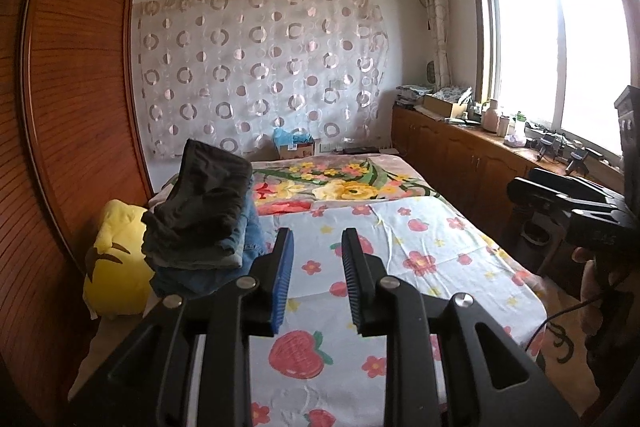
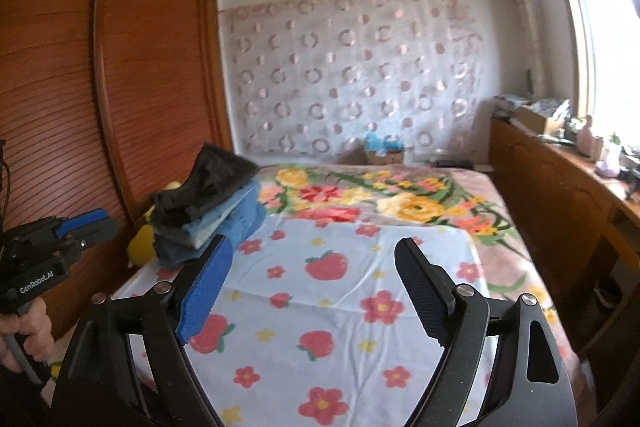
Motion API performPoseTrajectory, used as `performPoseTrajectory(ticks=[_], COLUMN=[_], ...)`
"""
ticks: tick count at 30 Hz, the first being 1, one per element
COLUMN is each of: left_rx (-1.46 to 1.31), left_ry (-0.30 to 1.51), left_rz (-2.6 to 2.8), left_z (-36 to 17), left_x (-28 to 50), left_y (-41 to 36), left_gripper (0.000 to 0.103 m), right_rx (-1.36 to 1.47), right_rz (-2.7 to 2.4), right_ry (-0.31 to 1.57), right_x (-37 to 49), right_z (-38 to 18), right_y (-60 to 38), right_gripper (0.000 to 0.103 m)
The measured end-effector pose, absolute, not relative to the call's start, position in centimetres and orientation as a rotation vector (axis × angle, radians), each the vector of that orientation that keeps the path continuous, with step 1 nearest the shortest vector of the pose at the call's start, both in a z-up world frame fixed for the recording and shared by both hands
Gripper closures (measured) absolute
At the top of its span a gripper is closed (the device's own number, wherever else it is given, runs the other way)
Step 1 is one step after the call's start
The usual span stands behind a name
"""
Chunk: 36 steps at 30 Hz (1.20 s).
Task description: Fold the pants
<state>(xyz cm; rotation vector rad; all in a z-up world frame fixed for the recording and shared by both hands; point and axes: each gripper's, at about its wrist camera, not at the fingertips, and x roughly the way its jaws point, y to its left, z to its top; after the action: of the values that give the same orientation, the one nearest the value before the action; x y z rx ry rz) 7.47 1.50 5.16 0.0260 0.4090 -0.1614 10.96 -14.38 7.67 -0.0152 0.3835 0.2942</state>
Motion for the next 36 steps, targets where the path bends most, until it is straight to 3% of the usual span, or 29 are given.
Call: performPoseTrajectory(ticks=[36], left_rx=[0.018], left_ry=[0.396], left_rz=[-0.137], left_z=[6.3], left_x=[7.8], left_y=[0.4], left_gripper=[0.077], right_rx=[-0.003], right_rz=[0.226], right_ry=[0.359], right_x=[9.6], right_z=[8.3], right_y=[-16.5], right_gripper=[0.018])
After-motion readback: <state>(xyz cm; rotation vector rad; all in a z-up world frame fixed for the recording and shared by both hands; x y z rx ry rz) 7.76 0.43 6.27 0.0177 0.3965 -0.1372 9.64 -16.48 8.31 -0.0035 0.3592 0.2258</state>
